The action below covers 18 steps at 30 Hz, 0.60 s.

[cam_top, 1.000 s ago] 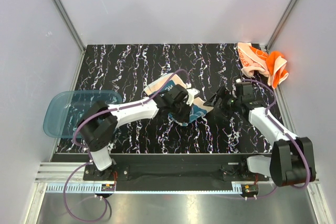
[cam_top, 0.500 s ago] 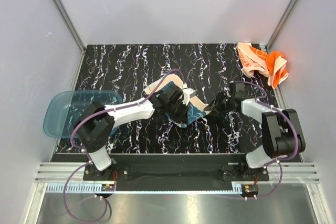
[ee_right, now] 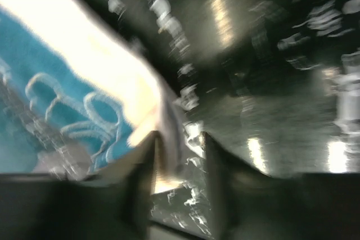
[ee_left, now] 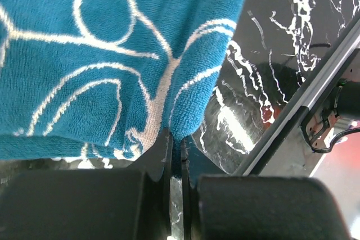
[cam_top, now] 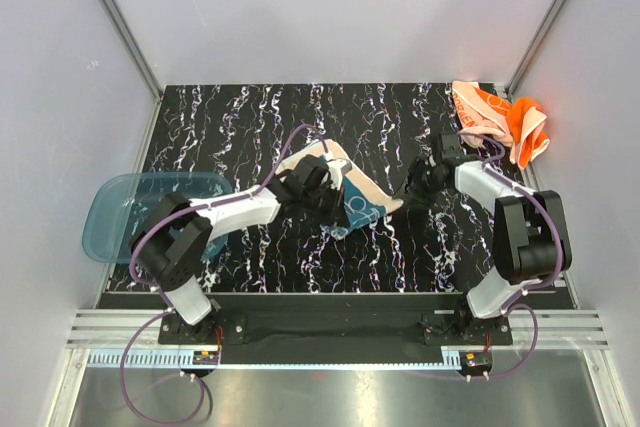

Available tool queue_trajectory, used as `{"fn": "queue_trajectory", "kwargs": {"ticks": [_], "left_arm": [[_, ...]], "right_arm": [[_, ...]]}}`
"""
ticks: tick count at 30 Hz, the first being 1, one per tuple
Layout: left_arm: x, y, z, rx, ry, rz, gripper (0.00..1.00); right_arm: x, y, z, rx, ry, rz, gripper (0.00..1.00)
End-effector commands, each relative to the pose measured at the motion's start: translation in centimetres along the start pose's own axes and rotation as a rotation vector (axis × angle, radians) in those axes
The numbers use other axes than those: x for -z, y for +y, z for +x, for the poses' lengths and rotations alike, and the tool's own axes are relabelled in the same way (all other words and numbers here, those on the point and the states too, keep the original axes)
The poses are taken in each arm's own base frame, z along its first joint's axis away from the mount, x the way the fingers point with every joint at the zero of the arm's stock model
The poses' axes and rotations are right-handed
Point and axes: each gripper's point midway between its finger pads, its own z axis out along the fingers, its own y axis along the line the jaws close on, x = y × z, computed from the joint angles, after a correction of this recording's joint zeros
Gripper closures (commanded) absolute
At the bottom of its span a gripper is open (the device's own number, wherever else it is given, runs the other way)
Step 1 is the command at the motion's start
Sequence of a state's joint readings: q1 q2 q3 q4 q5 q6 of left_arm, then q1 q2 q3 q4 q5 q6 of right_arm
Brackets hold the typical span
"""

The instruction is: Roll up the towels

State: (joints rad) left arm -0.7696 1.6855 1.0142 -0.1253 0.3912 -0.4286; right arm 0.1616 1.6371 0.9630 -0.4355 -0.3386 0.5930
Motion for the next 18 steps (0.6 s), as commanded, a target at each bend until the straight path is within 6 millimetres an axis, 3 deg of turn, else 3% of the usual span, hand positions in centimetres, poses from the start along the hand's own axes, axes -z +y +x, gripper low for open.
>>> {"fn": "queue_trajectory", "kwargs": {"ticks": [1,2,3,7,10,11,13,15,16,18], "left_arm": [[1.3,-0.5,0.4,0.072,0.001,0.041,1.00],[1.2,-0.4,0.7,0.083,0.009,0.044,1.00],[1.1,-0.5,0.7,0.096,0.008,0.052,1.00],[0.8,-0.1,1.2,0.168,0.018,0.063,1.00],[0.8,0.5,1.2,0.243,0.012,0.062,1.00],[0.9,1.0,1.4,0.278,0.021,0.038,1.00],[1.3,2.4,1.3,0.402,0.022,0.008,1.00],[1.6,3.2,1.8,0.506,0.032,-0.007,1.00],[1.9,3.7,1.6,0.538,0.023,-0.010,1.00],[2.0,3.9,1.6,0.587,0.026,-0.001,1.00]], "right_arm": [[1.8,-3.3,-3.9,0.036,-0.128,0.219,0.39],[2.3,-3.8,-4.2,0.031,-0.144,0.255,0.26],[2.8,-3.6,-4.8,0.033,-0.162,0.261,0.08],[5.2,-2.0,-6.8,0.050,-0.238,0.261,0.07],[7.0,0.4,-6.7,0.084,-0.285,0.143,0.14],[7.5,2.2,-6.7,0.105,-0.296,0.044,0.17],[8.6,3.8,-5.7,0.130,-0.311,-0.064,0.22],[9.8,6.3,-5.0,0.164,-0.323,-0.211,0.33],[9.3,6.2,-4.0,0.165,-0.299,-0.239,0.36],[9.7,7.9,-3.3,0.186,-0.282,-0.358,0.49]]}}
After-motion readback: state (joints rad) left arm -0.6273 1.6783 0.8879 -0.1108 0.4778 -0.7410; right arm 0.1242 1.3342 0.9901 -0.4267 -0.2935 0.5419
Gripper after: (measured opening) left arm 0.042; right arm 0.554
